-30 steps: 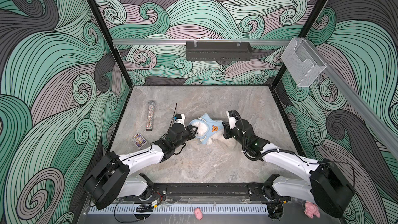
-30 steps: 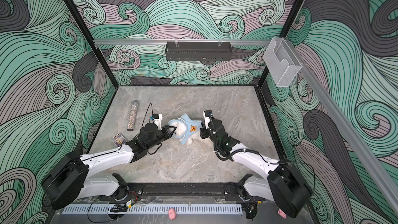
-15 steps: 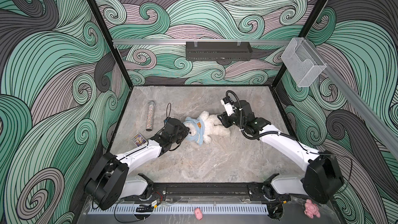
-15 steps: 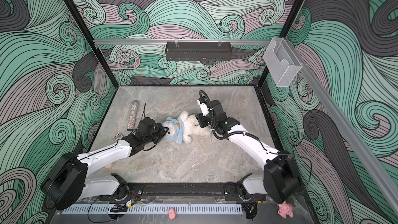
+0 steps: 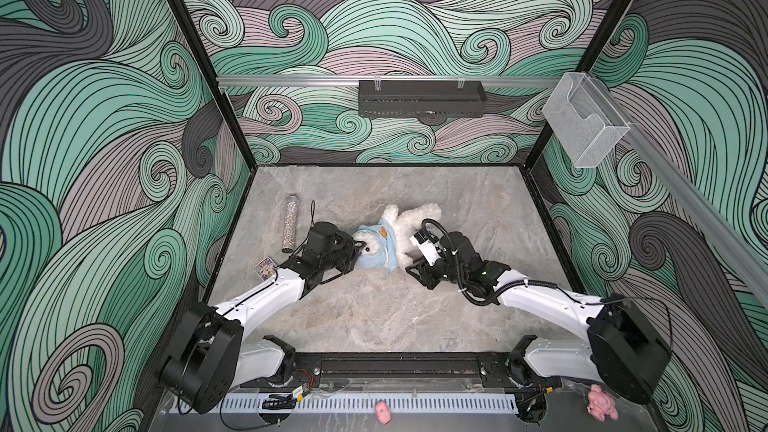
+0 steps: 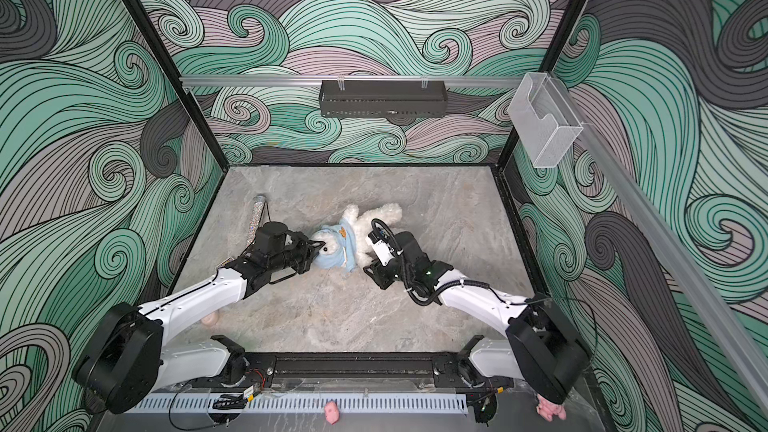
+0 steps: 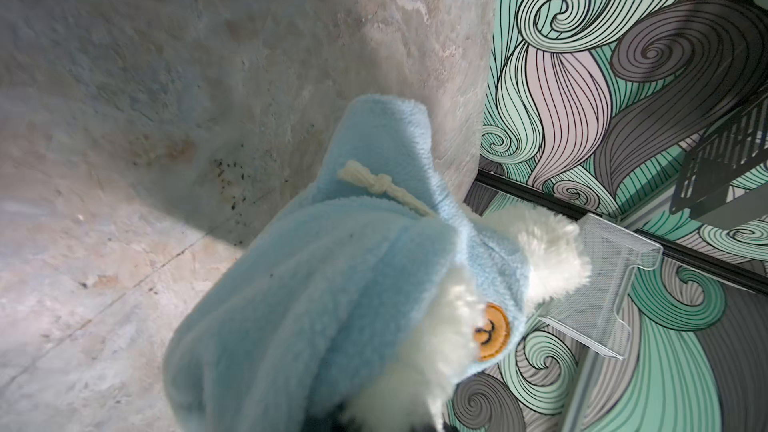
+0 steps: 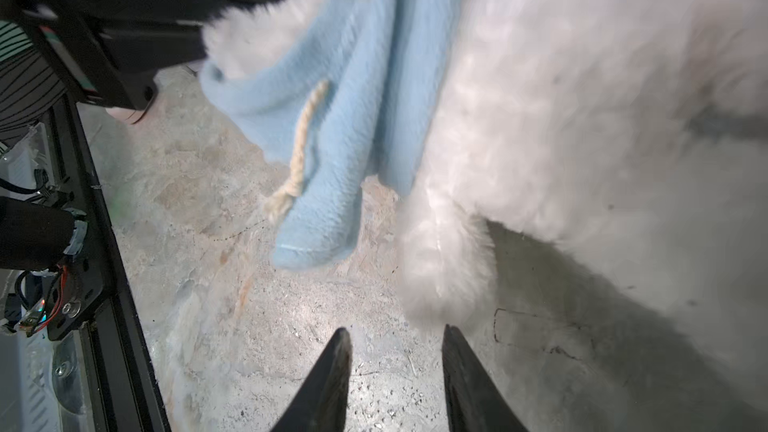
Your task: Dress the teddy bear
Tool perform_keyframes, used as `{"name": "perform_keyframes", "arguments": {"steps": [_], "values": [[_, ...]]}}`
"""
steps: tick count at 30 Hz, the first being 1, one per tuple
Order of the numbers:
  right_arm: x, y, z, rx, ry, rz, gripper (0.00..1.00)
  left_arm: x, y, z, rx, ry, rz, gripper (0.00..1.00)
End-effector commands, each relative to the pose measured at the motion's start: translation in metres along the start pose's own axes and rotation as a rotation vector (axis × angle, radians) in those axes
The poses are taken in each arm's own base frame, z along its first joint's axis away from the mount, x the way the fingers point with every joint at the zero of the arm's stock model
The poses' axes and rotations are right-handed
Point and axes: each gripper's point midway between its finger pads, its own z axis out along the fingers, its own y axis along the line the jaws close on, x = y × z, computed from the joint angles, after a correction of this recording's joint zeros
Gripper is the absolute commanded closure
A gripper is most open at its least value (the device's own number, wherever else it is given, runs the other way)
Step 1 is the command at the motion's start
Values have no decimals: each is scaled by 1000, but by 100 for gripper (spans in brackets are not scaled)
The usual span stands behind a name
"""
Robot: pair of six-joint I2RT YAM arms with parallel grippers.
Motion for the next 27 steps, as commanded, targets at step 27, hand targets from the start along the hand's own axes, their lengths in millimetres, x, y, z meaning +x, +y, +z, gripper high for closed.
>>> {"name": "perform_keyframes", "arguments": {"steps": [27], "values": [[-30, -20, 43, 35, -160, 77, 94, 38, -16, 9, 40, 257, -66, 100]]}}
